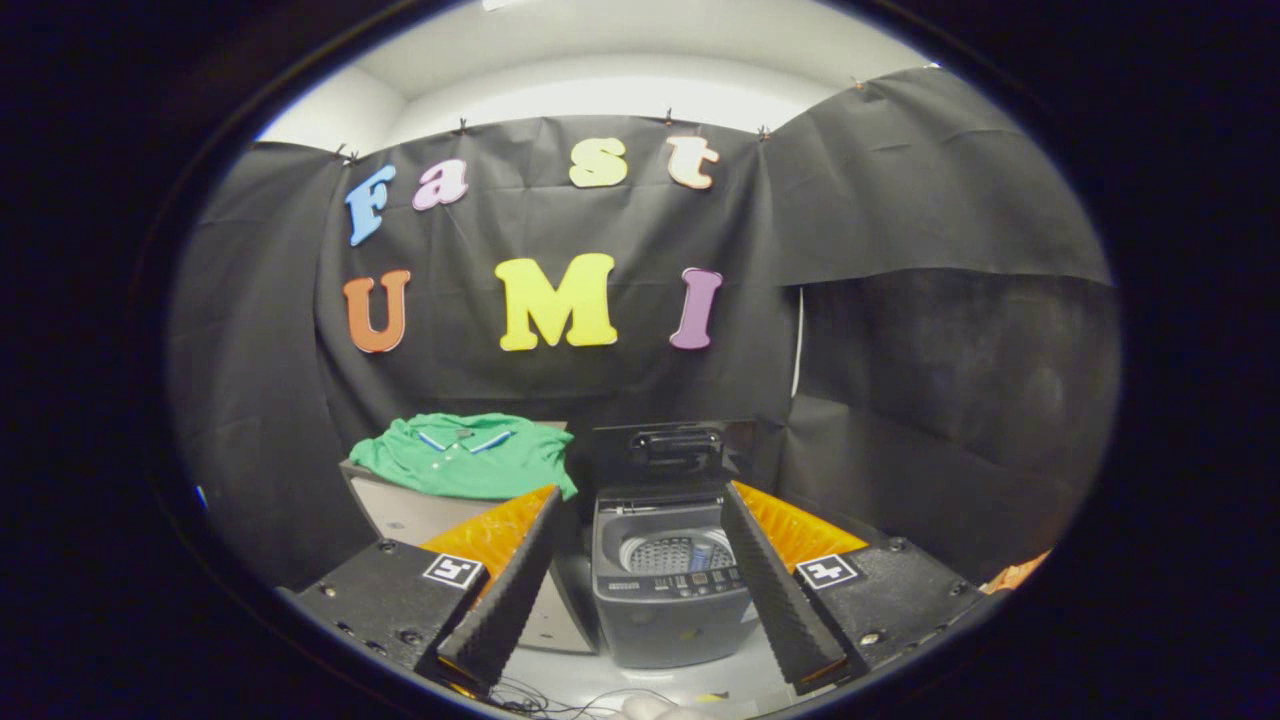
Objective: Put the clothes into the washing machine and then close the washing machine lid.
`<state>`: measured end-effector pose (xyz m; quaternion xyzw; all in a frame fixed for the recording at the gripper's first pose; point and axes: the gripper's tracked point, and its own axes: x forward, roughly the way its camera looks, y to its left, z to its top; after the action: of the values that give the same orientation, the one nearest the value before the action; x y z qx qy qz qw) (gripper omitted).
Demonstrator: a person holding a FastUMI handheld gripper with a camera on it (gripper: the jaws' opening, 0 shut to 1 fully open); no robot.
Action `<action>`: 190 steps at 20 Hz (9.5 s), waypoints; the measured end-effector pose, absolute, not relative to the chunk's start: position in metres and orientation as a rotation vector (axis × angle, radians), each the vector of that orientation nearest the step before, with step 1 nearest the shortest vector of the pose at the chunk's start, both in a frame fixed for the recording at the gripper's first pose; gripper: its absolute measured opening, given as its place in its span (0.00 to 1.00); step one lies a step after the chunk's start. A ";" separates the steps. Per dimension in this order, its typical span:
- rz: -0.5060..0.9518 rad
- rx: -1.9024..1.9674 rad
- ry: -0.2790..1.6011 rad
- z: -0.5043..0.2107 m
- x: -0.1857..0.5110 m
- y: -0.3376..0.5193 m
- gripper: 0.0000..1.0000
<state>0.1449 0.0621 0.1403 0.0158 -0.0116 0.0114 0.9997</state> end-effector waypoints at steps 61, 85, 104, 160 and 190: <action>0.390 0.014 0.339 0.112 0.396 0.309 0.06; 0.342 0.082 -0.007 0.293 0.388 0.015 0.05; 0.431 -0.023 0.339 0.089 0.520 -0.040 0.05; 0.054 -0.075 0.886 -0.215 0.605 -0.033 0.68; 0.106 -0.008 0.326 0.090 0.635 -0.050 0.68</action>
<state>0.6352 -0.0503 0.0901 -0.0040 0.1622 0.0529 0.9853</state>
